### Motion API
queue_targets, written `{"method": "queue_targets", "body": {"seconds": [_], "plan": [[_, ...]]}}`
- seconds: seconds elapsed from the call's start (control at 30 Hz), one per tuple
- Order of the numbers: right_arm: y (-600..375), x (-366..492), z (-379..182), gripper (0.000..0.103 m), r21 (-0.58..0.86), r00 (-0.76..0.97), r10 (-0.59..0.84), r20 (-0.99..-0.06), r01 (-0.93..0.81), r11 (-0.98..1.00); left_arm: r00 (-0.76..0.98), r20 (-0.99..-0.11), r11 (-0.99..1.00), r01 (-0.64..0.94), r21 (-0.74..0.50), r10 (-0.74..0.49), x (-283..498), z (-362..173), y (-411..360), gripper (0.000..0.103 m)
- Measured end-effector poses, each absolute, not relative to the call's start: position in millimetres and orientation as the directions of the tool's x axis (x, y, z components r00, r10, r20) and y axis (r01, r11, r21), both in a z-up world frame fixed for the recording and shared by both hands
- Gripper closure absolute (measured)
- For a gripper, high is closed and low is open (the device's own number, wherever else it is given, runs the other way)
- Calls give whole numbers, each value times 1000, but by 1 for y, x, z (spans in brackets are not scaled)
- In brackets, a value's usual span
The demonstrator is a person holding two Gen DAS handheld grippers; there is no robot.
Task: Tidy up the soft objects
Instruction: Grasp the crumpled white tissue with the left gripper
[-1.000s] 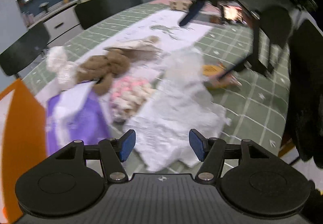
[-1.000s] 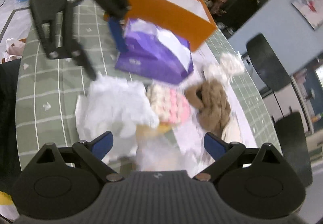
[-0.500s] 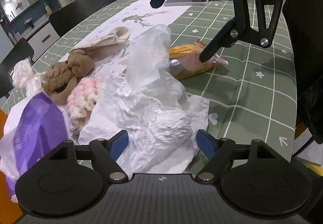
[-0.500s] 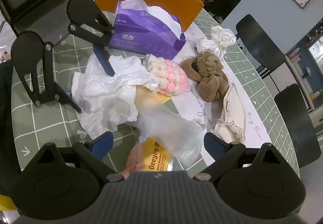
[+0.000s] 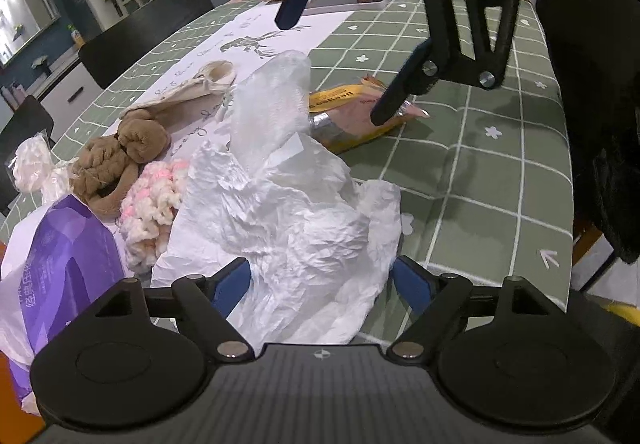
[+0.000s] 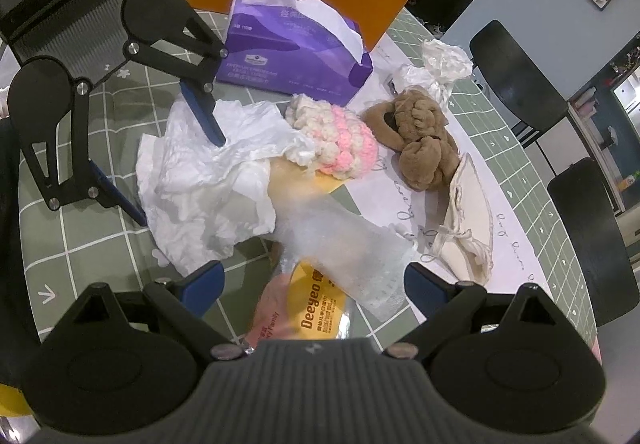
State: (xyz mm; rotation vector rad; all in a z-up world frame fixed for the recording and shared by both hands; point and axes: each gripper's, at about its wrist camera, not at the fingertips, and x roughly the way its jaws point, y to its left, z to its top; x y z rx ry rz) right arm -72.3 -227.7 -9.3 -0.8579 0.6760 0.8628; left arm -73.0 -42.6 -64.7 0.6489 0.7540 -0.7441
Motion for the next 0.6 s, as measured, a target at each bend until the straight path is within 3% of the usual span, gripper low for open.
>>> {"method": "queue_targets", "body": {"seconds": [0.17, 0.23, 0.5, 0.6], "plan": [[-226, -72, -11, 8, -370, 502, 364, -785, -850, 374, 464, -807, 592, 785, 183, -366, -66, -63, -32, 13], [-224, -72, -13, 8, -369, 497, 361, -789, -853, 369, 430, -823, 639, 761, 110, -371, -55, -62, -26, 24], [-217, -74, -21, 8, -375, 491, 359, -794, -860, 345, 488, -790, 673, 728, 133, -371, -58, -54, -21, 85], [-213, -76, -23, 8, -410, 517, 364, -775, -849, 333, 538, -765, 702, 693, 162, -355, -60, -47, -16, 88]]}}
